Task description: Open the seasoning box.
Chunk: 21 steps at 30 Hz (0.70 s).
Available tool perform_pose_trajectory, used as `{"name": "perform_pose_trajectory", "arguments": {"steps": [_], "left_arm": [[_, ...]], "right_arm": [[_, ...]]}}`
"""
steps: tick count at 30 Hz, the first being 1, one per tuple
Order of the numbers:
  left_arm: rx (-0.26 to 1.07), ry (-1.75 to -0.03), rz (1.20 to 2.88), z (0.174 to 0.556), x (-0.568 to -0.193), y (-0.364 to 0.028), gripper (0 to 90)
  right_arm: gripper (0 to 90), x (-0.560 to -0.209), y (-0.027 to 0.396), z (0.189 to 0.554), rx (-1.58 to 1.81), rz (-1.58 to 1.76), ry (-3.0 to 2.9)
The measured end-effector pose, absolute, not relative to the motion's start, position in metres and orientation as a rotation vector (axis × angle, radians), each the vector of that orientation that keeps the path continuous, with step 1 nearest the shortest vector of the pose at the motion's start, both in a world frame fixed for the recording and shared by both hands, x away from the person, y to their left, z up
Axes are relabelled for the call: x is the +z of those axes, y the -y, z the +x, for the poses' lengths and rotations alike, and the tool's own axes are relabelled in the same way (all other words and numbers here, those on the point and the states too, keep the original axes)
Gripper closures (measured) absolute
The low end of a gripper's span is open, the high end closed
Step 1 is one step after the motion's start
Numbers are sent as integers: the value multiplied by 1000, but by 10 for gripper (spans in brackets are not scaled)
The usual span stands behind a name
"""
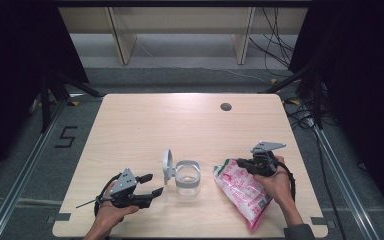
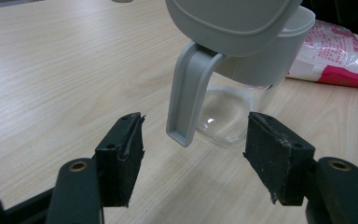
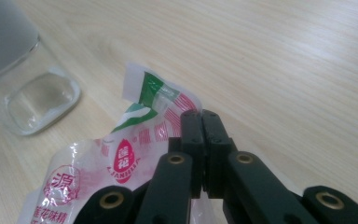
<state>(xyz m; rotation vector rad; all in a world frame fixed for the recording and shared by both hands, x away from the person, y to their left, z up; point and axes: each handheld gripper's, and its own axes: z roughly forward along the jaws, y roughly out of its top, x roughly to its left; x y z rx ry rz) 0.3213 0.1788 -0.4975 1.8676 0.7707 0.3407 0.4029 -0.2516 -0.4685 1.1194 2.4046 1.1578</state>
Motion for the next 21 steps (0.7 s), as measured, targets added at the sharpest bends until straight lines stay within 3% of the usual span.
{"name": "perform_pose_trajectory", "arguments": {"steps": [21], "left_arm": [[340,-780,1852,321,-497,-180,348]], "right_arm": [[900,-464,305,389,1196,1293,-2204]]}}
